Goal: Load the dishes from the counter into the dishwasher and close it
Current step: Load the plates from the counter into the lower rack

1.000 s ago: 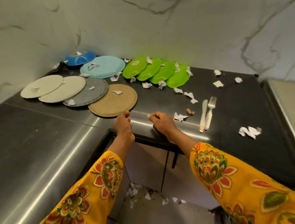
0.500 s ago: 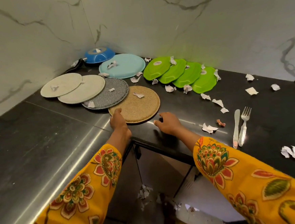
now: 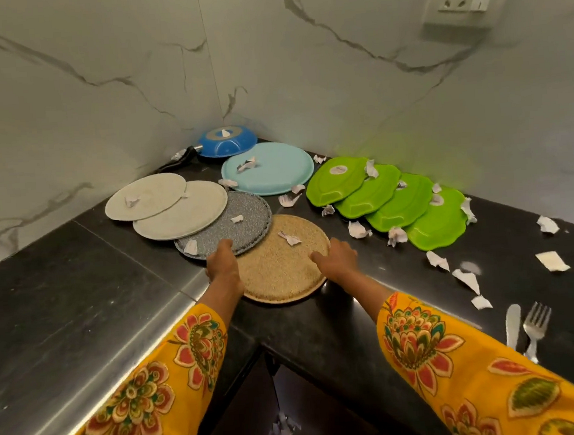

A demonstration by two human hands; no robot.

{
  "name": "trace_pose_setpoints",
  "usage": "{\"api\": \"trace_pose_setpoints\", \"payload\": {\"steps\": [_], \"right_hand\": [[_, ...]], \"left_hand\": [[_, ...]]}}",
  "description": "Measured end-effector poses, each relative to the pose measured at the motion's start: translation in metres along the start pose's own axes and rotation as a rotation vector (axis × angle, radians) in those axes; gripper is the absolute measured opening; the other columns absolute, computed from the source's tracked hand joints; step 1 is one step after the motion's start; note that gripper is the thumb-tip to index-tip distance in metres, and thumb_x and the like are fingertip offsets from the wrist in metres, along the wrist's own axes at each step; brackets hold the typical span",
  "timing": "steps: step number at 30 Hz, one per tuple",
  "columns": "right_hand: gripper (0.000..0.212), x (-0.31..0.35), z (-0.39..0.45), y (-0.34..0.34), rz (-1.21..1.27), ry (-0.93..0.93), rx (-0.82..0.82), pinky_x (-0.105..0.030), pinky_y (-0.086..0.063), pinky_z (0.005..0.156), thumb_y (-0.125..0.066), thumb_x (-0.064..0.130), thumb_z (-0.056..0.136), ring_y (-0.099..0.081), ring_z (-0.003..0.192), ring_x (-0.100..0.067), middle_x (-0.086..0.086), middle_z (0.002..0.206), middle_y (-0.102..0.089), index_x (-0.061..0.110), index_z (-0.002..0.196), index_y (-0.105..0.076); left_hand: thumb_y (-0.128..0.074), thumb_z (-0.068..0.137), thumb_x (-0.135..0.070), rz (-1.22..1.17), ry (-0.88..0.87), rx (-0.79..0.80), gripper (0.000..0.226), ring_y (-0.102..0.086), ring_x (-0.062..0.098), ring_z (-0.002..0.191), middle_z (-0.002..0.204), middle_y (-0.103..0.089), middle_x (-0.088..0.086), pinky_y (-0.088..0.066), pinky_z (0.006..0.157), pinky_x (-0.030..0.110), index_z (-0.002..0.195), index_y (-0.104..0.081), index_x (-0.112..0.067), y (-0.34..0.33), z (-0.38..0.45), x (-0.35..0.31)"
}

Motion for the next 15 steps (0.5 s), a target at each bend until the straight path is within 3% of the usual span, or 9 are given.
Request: {"api": "trace_pose_setpoints", "payload": {"steps": [2,5,7,9,10,12,15], "right_hand": [[0.061,-0.005,0.008,0.000,0.057,-0.053,-0.009,-0.037,-0.023,0.109,-0.050,0.042,0.092,-0.030,0.135,-0.033,-0.019,0.144,-0.035,0.004,0.138,-0.036],[0.059,-0.013,0.013,0.004,0.166,-0.136,-0.019,-0.037,-0.024,0.109,-0.049,0.040,0.094,-0.030,0.135,-0.034,-0.021,0.144,-0.034,0.002,0.137,-0.039],[0.056,-0.023,0.015,0.005,0.278,-0.214,-0.013,-0.038,-0.030,0.109,-0.048,0.039,0.094,-0.033,0.133,-0.035,-0.021,0.143,-0.037,0.001,0.136,-0.041],[0.046,-0.034,0.015,0.006,0.395,-0.253,-0.012,-0.036,-0.038,0.101,-0.050,0.035,0.093,-0.043,0.124,-0.034,-0.017,0.129,-0.049,0.002,0.124,-0.051],[0.031,-0.038,0.015,0.007,0.446,-0.252,-0.021,-0.034,-0.041,0.092,-0.052,0.032,0.091,-0.049,0.113,-0.031,-0.014,0.113,-0.054,0.007,0.109,-0.057],[0.011,-0.045,0.010,0.012,0.526,-0.276,-0.025,-0.031,-0.043,0.074,-0.053,0.024,0.086,-0.050,0.094,-0.025,-0.010,0.095,-0.050,0.014,0.090,-0.051],[0.029,-0.055,0.002,0.026,0.570,-0.291,-0.074,-0.030,-0.044,0.071,-0.052,0.021,0.080,-0.056,0.098,-0.028,-0.017,0.107,-0.055,0.006,0.105,-0.055]], "left_hand": [[-0.059,0.078,-0.031,0.088,-0.023,-0.052,0.058,-0.047,0.031,0.118,0.131,-0.048,0.008,-0.040,0.103,0.043,0.130,-0.050,-0.007,0.002,0.000,-0.001],[-0.056,0.084,-0.021,0.134,-0.022,-0.110,0.051,-0.047,0.029,0.115,0.118,-0.049,0.008,-0.039,0.097,0.038,0.130,-0.047,-0.002,0.004,0.001,0.002],[-0.056,0.083,-0.017,0.134,0.013,-0.117,0.053,-0.050,0.029,0.112,0.125,-0.051,0.012,-0.042,0.094,0.037,0.132,-0.046,-0.002,0.006,0.002,0.006],[-0.058,0.081,-0.012,0.142,0.049,-0.112,0.054,-0.051,0.028,0.104,0.130,-0.051,0.012,-0.044,0.087,0.034,0.133,-0.045,-0.001,0.006,0.001,0.010],[-0.058,0.081,-0.008,0.163,0.059,-0.108,0.053,-0.049,0.025,0.099,0.128,-0.050,0.012,-0.042,0.083,0.031,0.132,-0.045,0.001,0.006,-0.001,0.012],[-0.055,0.085,-0.002,0.190,0.066,-0.068,0.040,-0.044,0.022,0.093,0.113,-0.048,0.009,-0.037,0.079,0.030,0.123,-0.048,0.005,0.003,-0.006,0.017],[-0.050,0.087,0.004,0.236,0.107,0.028,0.004,-0.048,0.024,0.085,0.098,-0.047,0.012,-0.041,0.073,0.031,0.090,-0.050,0.001,-0.002,-0.029,0.025]]}}
Point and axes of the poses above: each hand's wrist, its own z-axis towards the middle knuckle, its own y-axis out of the back of the hand, x = y × z, the point moved 9 cm from there along z, towards the middle knuckle
